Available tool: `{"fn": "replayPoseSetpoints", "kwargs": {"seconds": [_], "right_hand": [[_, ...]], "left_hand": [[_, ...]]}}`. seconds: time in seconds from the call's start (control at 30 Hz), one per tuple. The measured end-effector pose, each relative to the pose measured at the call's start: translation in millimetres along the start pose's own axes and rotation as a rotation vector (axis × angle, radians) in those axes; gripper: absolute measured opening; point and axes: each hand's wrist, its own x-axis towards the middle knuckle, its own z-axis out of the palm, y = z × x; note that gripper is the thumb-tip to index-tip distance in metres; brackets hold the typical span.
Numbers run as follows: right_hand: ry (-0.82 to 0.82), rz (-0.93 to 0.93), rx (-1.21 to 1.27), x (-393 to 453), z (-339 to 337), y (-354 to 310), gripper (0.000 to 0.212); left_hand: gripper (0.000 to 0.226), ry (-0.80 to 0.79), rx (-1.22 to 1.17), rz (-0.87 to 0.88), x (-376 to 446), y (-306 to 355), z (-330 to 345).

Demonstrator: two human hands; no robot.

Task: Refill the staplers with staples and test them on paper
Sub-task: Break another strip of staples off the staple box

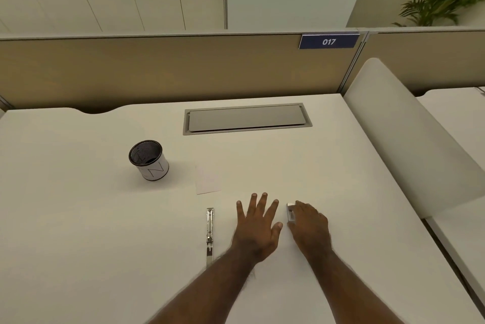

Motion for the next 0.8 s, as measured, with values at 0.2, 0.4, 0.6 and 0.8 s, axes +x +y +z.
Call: {"fn": "replayPoseSetpoints", "kwargs": {"seconds": [0.2,0.4,0.6,0.8], "right_hand": [[0.045,-0.017,0.172,9,-15,4,0.045],[0.177,-0.176,0.389,-1,-51,-12,0.059],[0.171,-0.287,0.398,-14,-92,-30,0.060],[0.138,-0.342,0.400,-16,-113,-37,0.062]], "left_hand": [[0.058,0.013,-0.326,-0.031,5,3,-6],[0.039,0.025,-1.018,-0.279,15,2,-39],[0.032,-0.178,-1.821,-0.314,8,-14,-60],[0.054,-0.251,-2.062,-0.213,5,-20,-70]]}}
